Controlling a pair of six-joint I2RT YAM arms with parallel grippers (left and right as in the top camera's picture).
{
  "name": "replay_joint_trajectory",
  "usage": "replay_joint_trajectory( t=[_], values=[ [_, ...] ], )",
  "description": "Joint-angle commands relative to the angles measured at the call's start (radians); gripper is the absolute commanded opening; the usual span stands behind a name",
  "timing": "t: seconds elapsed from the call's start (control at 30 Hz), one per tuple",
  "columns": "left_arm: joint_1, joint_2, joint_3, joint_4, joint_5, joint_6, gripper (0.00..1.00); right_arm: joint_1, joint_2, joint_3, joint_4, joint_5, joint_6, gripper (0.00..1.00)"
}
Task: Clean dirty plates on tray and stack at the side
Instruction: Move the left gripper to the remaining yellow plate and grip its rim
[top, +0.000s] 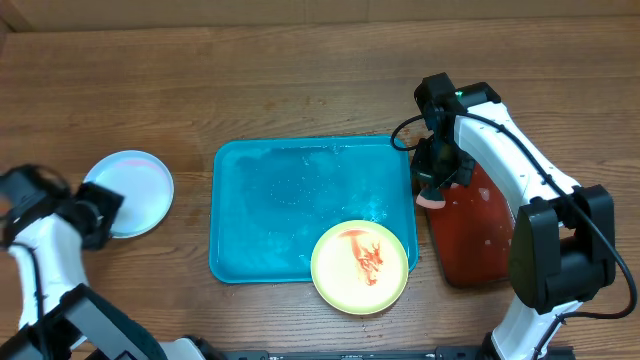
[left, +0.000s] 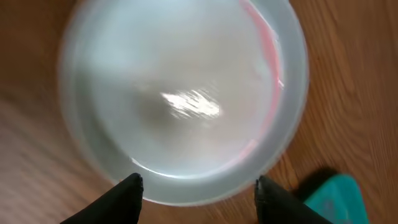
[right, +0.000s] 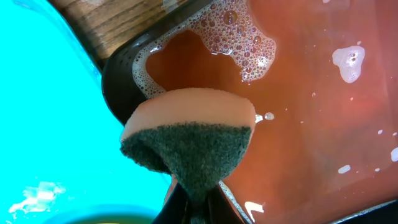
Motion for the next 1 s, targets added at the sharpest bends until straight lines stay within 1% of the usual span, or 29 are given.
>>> replay_joint_trajectory(
  t=[0.0,0.2,0.3,0.33,0.37,0.4,0.53,0.63,0.67,0.7,0.73,0.77,0.8,0.83,0.97],
  values=[
    [-0.168,-0.019,-0.006,-0.011,0.034,0.070,0.59,-0.003,0.000,-0.001,0.000,-0.006,-0.004,0.04],
    [-0.483,-0.019,-0.006,-0.068,0.027,0.136,0.57,-0.003,0.000,-0.001,0.001,-0.010,-0.004,0.04],
    [-0.631,-0.019,-0.006,-0.109,0.028,0.135,0.61,-0.003,0.000,-0.001,0.001,-0.010,-0.004,0.04],
    [-0.678,-0.019,-0.006,-0.119,0.027,0.135,0.65,-0.003,0.000,-0.001,0.001,-0.010,-0.004,0.04],
    [-0.722,-0.019,-0.006,-0.126,0.032,0.135,0.76,-0.003,0.000,-0.001,0.002,-0.010,-0.004,0.04],
    [-0.765,-0.019,-0.006,-0.129,0.037,0.134,1.00,-0.003,0.000,-0.001,0.004,-0.010,-0.004,0.04],
    [-0.898,-0.019,-0.006,-0.113,0.099,0.134,0.99,-0.003,0.000,0.000,0.009,-0.010,-0.004,0.04],
    [-0.967,-0.019,-0.006,-0.116,0.141,0.135,1.00,-0.003,0.000,-0.001,0.007,-0.010,-0.004,0.04],
    [-0.986,-0.019,-0.006,-0.123,0.146,0.135,0.94,-0.003,0.000,0.000,0.006,-0.011,-0.004,0.04],
    [-1.004,-0.019,-0.006,-0.132,0.144,0.135,0.80,-0.003,0.000,-0.001,0.005,-0.011,-0.004,0.04],
    [-1.020,-0.019,-0.006,-0.150,0.143,0.134,0.63,-0.003,0.000,0.000,0.005,-0.014,-0.004,0.04],
    [-1.033,-0.019,-0.006,-0.177,0.146,0.121,0.61,-0.003,0.000,0.000,0.005,-0.014,-0.004,0.04],
    [-1.046,-0.019,-0.006,-0.210,0.146,0.092,0.64,-0.003,0.000,0.000,0.005,-0.014,-0.004,0.04],
    [-1.058,-0.019,-0.007,-0.243,0.146,0.068,0.71,-0.003,0.000,-0.001,0.005,-0.014,-0.004,0.04],
    [-1.108,-0.019,-0.013,-0.343,0.146,0.013,0.67,-0.003,0.000,0.000,0.009,-0.014,-0.004,0.04]
  ],
)
